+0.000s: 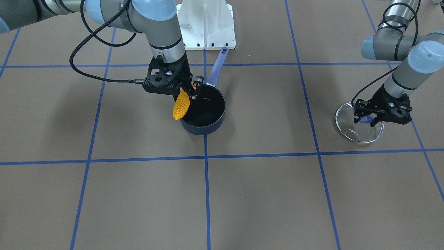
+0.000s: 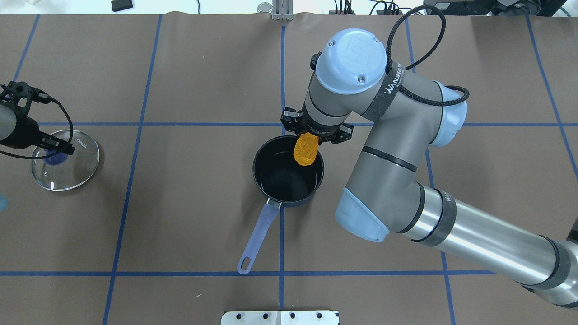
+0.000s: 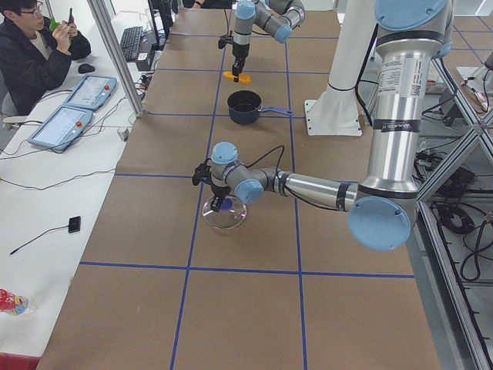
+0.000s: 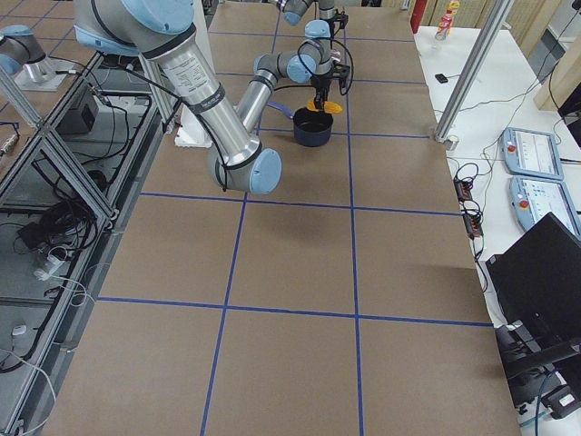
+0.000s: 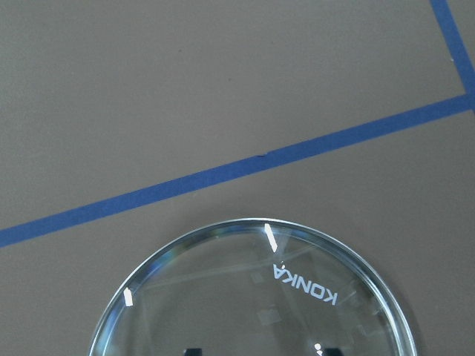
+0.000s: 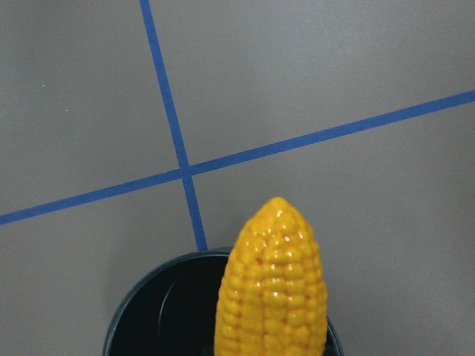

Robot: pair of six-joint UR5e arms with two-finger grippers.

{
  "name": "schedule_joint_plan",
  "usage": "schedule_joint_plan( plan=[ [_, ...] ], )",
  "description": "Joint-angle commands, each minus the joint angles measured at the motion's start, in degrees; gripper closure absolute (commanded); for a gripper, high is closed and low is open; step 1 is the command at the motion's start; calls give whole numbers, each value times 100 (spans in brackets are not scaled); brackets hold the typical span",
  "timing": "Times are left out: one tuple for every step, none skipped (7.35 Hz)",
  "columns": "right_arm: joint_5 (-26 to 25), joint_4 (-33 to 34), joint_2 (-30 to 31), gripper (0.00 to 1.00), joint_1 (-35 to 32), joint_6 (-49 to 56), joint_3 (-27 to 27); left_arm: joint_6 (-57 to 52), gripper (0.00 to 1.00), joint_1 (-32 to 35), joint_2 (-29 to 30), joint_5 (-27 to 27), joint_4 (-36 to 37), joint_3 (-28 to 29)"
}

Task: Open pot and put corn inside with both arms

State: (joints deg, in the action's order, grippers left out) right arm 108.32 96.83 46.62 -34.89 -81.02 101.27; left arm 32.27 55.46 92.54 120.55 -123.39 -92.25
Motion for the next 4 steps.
schedule_joint_plan(
  plan=[
    [-4, 2, -30, 99, 17, -1, -20, 7, 7, 9, 27, 135, 34, -39],
    [-13, -7, -65, 100, 61, -45, -55, 7, 3, 17, 45, 135, 34, -48],
    [-30, -7, -134, 100, 105, -115, -151, 7, 2, 26, 63, 144, 61, -82],
    [-213, -24, -222, 100, 210, -116, -335, 7, 2, 200, 89, 362, 78, -100]
  ],
)
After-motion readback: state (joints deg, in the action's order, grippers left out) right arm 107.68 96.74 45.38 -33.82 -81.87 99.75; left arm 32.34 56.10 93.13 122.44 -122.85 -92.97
